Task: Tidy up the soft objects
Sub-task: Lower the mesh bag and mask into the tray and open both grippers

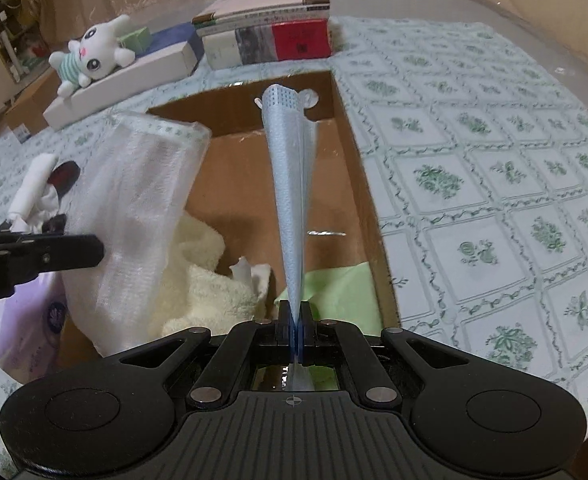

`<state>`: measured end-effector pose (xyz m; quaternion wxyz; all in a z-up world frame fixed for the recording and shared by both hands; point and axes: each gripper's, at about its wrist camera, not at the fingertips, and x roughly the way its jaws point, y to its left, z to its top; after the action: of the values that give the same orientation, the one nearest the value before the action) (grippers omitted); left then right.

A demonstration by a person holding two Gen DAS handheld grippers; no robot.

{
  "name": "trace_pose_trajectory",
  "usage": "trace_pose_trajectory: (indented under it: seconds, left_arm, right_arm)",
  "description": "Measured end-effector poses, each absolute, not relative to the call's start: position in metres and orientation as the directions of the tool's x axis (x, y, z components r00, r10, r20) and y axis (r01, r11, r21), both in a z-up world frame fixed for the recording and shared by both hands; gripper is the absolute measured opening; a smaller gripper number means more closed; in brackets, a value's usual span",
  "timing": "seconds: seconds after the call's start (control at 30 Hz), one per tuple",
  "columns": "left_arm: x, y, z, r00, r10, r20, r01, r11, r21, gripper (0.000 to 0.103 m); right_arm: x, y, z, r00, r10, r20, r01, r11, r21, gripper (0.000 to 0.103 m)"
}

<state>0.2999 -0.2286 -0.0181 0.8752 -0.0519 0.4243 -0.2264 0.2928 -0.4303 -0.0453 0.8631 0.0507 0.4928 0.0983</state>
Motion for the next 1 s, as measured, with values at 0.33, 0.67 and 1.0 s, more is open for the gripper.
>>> trace_pose_trajectory:
  seconds: [0.33, 0.67, 1.0]
  left_arm:
    - [0.303, -0.228, -0.018, 0.582, -0.411, -0.702, 0.347, 0.906, -0.243, 0.018]
    - [0.275, -0.208, 0.007, 0.628, -0.42, -0.655, 0.329, 0.906, -0.265, 0.023]
    - [0.207, -0.172, 0.024, 0.674, -0.406, -0.618, 0.291, 0.914, -0.283, 0.025]
  right_arm:
    - [0.294, -0.429, -0.049, 0.524, 0.26, -0.811, -0.133, 0.966, 0.223, 0.008]
    - [0.26, -0.434, -0.021, 0.61, 0.262, -0.748, -0.068, 0.957, 0.281, 0.062]
    - [0.168, -0.425, 0.008, 0.729, 0.29, -0.62, 0.044, 0.885, 0.464, 0.063]
